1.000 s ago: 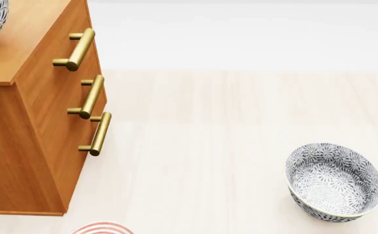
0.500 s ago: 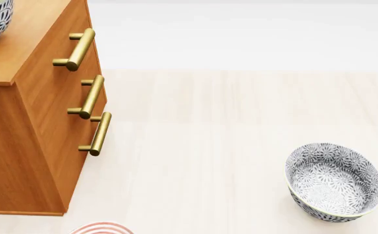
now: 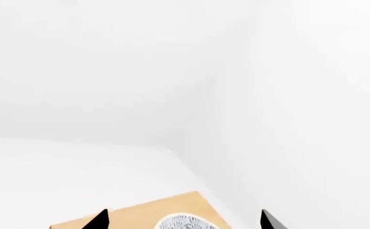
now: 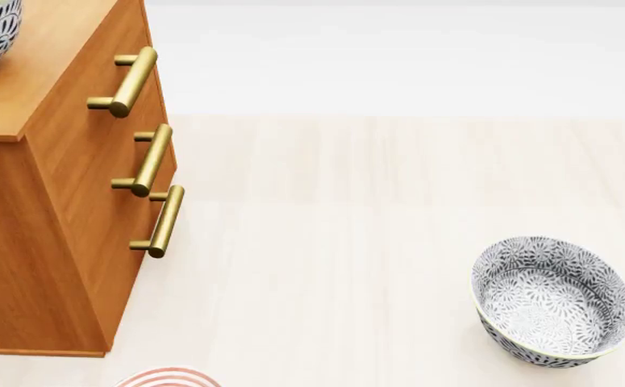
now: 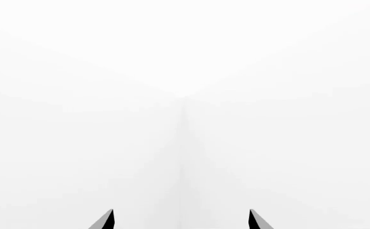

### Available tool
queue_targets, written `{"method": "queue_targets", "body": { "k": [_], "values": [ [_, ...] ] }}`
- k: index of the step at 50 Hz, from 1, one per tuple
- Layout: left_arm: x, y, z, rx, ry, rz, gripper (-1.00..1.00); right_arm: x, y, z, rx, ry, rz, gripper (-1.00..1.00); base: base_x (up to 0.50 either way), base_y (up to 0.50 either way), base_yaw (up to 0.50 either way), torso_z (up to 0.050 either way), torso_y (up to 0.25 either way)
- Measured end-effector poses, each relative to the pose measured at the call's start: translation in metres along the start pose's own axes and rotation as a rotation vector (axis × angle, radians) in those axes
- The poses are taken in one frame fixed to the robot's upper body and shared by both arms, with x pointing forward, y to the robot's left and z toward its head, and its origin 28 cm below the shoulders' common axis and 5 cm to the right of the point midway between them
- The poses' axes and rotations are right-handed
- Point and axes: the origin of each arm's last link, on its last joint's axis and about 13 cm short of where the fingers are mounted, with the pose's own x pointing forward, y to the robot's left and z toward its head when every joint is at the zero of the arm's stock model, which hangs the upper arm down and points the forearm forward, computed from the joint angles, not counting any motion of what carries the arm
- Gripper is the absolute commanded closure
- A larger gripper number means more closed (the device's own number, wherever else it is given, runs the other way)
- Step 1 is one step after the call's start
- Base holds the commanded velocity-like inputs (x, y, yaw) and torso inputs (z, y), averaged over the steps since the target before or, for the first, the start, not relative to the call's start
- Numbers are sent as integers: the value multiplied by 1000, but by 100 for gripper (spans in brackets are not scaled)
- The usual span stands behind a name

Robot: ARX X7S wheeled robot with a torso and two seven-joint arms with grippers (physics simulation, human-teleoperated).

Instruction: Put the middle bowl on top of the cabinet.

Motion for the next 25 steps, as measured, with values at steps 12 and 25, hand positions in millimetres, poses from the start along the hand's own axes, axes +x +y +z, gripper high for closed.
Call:
{"method": "queue_targets", "body": {
  "k": [12,25],
  "values": [
    [-16,13,-22,59,-95,-171,-100,-1,-1,1,-1,-1,3,-100,0,0,0,0,0],
    [-32,23,-44,80,-194,-395,-100,-2,-2,1,0,-3,5,-100,0,0,0,0,0]
  ]
}}
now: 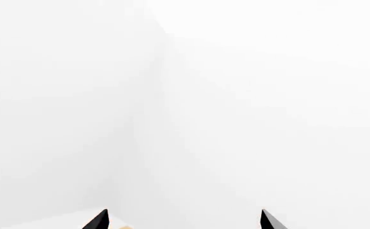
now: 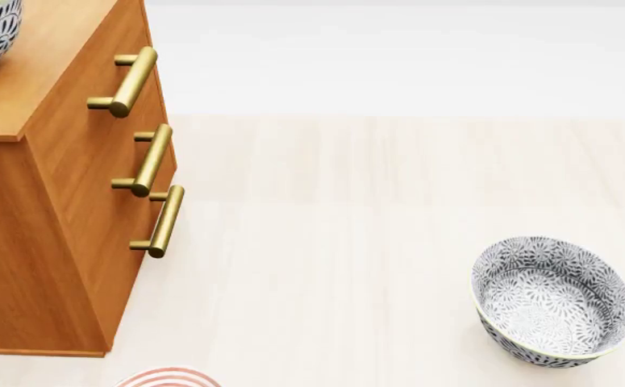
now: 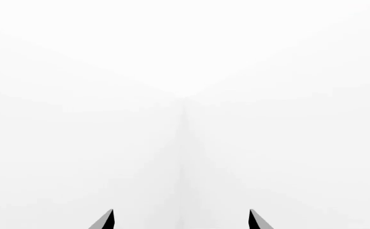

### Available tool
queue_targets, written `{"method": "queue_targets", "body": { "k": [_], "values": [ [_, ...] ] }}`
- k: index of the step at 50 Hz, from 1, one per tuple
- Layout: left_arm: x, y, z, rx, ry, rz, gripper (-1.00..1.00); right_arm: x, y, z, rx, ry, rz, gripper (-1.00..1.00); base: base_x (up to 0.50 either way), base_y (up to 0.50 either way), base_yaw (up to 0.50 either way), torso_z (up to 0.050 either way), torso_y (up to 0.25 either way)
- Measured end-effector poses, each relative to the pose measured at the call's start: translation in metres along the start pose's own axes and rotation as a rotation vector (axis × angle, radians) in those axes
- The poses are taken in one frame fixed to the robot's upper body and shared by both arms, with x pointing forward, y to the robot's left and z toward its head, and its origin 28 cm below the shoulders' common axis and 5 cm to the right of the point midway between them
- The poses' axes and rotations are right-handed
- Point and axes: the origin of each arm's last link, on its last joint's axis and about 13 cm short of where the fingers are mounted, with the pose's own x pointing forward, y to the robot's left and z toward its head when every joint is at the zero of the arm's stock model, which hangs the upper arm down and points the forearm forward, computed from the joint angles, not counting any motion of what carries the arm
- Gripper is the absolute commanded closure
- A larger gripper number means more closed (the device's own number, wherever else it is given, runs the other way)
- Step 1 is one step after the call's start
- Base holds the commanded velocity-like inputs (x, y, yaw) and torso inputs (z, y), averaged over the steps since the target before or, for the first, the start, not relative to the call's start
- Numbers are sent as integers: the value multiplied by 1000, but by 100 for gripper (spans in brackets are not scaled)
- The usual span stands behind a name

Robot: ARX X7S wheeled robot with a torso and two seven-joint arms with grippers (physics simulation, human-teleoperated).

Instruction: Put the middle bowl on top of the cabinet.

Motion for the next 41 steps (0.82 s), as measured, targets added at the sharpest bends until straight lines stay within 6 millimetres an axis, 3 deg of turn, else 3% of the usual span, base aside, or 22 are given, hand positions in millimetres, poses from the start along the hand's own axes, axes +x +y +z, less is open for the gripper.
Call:
{"method": "queue_targets", "body": {
  "k": [24,41],
  "values": [
    [-59,23,-30,47,-104,-257,-100,0,1,0,-1,-1,5,-100,0,0,0,0,0],
    [-88,49,-71,86,-101,-320,-100,0,0,0,-2,-2,12,-100,0,0,0,0,0]
  ]
}}
